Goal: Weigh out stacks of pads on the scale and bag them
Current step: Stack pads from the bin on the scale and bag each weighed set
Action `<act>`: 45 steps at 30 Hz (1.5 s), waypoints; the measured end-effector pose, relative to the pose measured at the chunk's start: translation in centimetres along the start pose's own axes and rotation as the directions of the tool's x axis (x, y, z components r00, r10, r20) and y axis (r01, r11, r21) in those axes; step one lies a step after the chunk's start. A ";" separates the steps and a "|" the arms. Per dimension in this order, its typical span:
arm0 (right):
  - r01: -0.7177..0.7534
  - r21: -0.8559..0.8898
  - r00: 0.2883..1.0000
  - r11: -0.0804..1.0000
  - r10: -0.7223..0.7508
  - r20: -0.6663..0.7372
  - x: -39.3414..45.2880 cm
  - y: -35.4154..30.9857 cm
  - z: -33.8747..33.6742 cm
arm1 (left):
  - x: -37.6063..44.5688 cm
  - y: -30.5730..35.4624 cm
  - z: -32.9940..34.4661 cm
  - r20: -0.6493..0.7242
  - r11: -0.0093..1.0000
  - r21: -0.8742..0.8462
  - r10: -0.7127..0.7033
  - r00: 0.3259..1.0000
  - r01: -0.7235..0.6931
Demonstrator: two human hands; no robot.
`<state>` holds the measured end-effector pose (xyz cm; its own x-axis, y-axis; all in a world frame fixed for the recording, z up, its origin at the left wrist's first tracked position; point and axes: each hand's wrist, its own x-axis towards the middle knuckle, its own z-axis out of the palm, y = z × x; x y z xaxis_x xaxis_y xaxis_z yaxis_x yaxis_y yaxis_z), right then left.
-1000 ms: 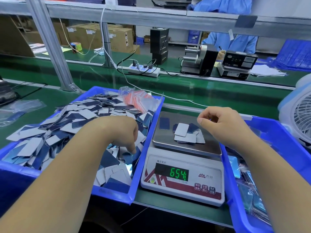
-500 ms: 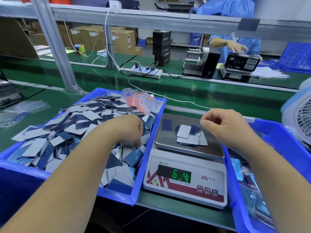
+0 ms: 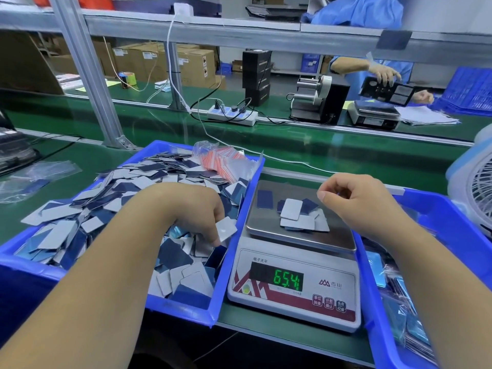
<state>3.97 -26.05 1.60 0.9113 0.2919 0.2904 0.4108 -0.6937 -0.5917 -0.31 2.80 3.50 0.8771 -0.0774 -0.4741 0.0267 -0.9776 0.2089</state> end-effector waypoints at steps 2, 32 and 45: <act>-0.002 0.000 1.000 1.000 0.002 0.001 0.0 0.0 0.0 | -0.2 0.4 0.0 0.005 1.000 0.017 0.011 1.000 -0.011; 0.013 -0.013 0.999 1.000 -0.013 -0.045 0.3 0.3 -0.2 | 4.7 8.9 1.9 -0.590 0.840 -0.217 0.293 0.753 -0.497; 0.004 -0.008 1.000 1.000 -0.004 -0.031 0.2 0.0 -0.2 | 4.8 7.3 2.4 -0.478 0.831 -0.238 0.350 0.806 -0.502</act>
<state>4.10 -26.15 1.83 0.9083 0.2745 0.3157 0.4140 -0.6977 -0.5847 2.93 -5.16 0.65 0.9452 -0.3108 0.0996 -0.3040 -0.7272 0.6154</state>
